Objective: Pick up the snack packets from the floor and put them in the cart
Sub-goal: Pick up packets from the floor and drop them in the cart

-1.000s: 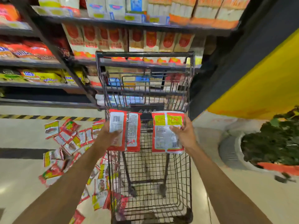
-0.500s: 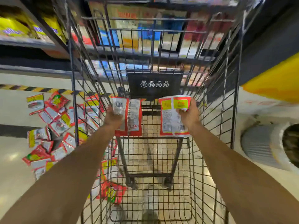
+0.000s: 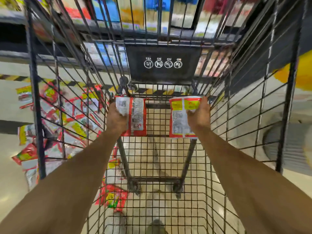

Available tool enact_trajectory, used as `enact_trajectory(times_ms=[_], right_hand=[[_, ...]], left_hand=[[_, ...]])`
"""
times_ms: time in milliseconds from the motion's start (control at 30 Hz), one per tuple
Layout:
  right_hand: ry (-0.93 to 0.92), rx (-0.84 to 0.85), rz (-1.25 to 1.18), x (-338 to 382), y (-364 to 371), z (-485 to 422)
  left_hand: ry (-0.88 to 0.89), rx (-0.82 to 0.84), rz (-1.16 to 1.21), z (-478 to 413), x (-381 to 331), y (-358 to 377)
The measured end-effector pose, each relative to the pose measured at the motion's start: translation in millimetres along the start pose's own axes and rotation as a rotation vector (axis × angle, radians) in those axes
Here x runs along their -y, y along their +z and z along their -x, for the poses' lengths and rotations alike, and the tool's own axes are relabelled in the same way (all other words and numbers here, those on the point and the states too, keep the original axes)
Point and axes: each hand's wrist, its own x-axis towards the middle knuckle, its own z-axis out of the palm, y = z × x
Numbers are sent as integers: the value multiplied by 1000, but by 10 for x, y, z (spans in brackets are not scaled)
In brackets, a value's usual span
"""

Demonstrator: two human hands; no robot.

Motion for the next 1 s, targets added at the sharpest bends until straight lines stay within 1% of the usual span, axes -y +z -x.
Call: enact_trajectory(times_ms=[100, 167, 233, 300, 400, 467, 533, 600, 700, 800, 900, 1000], right_hand=[[-69, 18, 143, 120, -121, 205], [-141, 48, 229, 301, -340, 391], [-222, 106, 342, 567, -678, 622], [-325, 138, 453, 876, -1079, 903], [-482, 82, 562, 1373, -1780, 1422], [-534, 101, 619, 1634, -2142, 1690], [-557, 106, 667, 1913, -2593, 2116], [-609, 75, 708, 2158, -2950, 2516], [-667, 23, 724, 2448, -3334, 3119], [-745, -37, 725, 2686, -3519, 3780], [-840, -101, 715, 2905, -3513, 4519], [-921, -124, 696, 3103, -3378, 5388]], left_hand=[[148, -30, -81, 275, -285, -123], [241, -13, -268, 532, -489, -359], [295, 22, -480, 792, -711, -673], [346, 63, -607, 1119, -1060, -1030], [457, 114, -675, 1724, -1696, -1652], [512, 137, -674, 2034, -1984, -1987], [598, 111, -735, 2475, -2239, -2435], [671, 41, -808, 2855, -2388, -2848], [703, -64, -883, 3409, -2417, -3465], [717, -143, -893, 3987, -2210, -4083], [712, -246, -920, 4457, -1799, -4680], [687, -314, -902, 5001, -1265, -5247]])
